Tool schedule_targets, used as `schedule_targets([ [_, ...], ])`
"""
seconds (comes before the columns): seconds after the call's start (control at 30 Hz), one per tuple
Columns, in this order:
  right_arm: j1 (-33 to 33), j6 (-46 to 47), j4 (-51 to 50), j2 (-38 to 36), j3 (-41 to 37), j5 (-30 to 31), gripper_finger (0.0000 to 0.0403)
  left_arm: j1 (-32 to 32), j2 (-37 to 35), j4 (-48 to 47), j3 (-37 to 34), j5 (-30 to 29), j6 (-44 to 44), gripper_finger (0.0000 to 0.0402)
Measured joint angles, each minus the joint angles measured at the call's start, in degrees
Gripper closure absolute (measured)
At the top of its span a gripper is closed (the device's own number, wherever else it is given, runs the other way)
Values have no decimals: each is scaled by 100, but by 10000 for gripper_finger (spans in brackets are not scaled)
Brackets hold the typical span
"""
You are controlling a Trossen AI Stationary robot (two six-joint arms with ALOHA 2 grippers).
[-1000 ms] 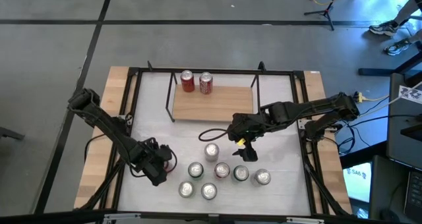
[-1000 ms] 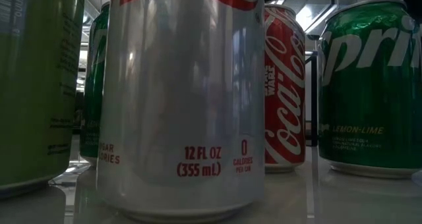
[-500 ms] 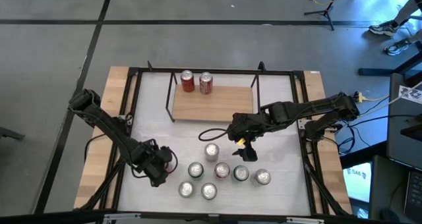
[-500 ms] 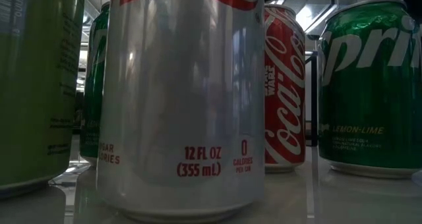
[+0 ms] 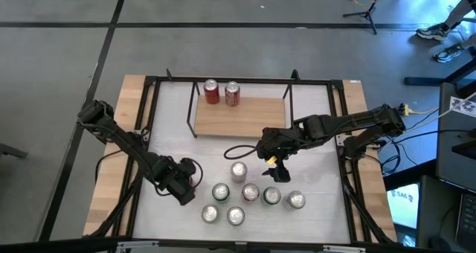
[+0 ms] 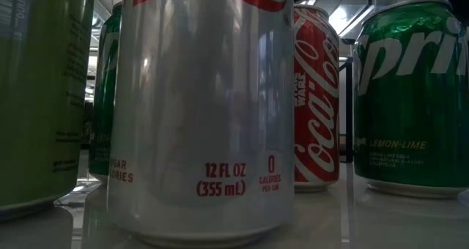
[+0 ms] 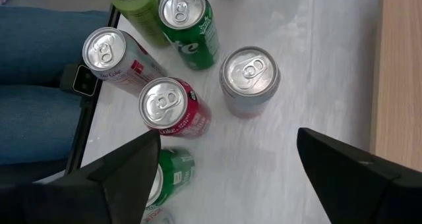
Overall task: Place canned beverage on shelf
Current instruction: Put the red soda can on the shelf aligned with the other red soda can
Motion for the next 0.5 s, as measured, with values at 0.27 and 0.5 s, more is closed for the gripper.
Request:
schedule_targets([
  [0.27,0,0,0,0,0,0,52,428,0,1,0,-128,-1248,117],
  [0.5,0,0,0,0,0,0,52,860,0,-47,0,-131,-1624,102],
])
